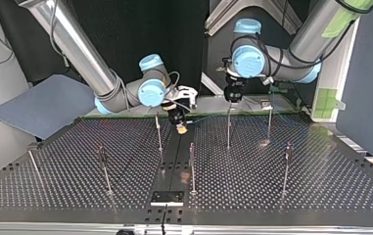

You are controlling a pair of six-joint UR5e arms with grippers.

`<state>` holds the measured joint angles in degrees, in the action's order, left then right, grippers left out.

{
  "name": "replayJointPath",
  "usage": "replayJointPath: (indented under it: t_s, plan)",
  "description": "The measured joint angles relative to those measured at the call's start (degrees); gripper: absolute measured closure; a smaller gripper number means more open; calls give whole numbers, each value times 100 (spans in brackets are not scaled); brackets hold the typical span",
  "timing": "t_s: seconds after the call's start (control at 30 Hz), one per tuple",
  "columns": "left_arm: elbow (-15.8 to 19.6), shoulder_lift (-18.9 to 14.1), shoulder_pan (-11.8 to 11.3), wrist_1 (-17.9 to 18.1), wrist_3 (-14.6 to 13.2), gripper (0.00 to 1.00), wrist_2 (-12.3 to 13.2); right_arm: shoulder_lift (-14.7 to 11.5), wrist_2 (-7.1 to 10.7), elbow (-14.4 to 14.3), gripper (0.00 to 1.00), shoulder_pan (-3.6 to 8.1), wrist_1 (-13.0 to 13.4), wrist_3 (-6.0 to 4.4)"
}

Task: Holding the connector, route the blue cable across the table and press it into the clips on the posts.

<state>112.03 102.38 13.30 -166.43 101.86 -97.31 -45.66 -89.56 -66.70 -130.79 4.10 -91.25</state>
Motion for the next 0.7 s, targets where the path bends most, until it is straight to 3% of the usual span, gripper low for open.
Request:
replayJointPath:
  t_s: [0.37, 0.7]
  plan:
    - [80, 68, 298, 400, 234, 0, 2, -2, -9, -3, 100, 104, -24, -23]
    - [-394, 599, 485, 579, 443, 0, -119, -1, -4, -5, 100, 189, -21, -55]
